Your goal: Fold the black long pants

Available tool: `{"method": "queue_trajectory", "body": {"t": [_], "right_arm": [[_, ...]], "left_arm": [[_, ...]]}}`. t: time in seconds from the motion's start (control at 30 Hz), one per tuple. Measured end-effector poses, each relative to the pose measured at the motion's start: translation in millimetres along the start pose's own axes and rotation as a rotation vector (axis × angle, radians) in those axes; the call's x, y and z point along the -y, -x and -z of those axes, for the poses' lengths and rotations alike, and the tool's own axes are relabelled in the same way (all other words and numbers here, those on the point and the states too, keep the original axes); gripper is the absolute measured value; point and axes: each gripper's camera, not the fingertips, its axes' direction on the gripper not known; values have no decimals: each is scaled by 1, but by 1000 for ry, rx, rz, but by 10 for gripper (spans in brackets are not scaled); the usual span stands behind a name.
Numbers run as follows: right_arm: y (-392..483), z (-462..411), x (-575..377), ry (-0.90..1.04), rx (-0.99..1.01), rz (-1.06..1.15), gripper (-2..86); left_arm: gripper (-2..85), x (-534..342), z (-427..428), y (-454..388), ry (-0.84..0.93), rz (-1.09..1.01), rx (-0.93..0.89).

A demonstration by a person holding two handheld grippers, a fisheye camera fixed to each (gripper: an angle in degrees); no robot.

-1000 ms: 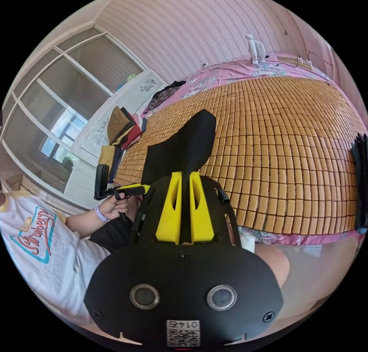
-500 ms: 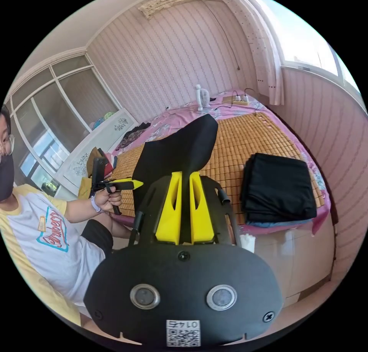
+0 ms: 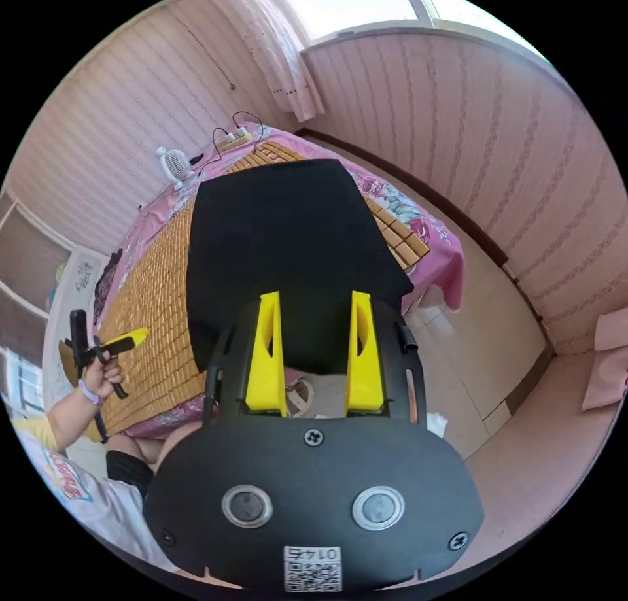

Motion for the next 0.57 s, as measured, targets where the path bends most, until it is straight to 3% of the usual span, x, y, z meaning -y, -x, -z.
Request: {"method": "queue_trajectory", "body": {"t": [0.07, 0.2, 0.27, 0.47, 0.57], "right_arm": [[27, -3, -66, -54, -73, 96, 141], [69, -10, -165, -59, -34, 176, 138], [105, -16, -218, -60, -6, 227, 132], [228, -29, -276, -106, 19, 457, 84], [299, -40, -286, -166, 86, 616, 68]], "left_arm": [[72, -73, 47, 21, -24, 15, 47], [60, -196, 131, 38, -119, 104, 157], [46, -274, 188, 28, -230, 123, 319], [6, -440, 286, -14, -543, 150, 669], [10, -523, 315, -14, -662, 253, 739]]}}
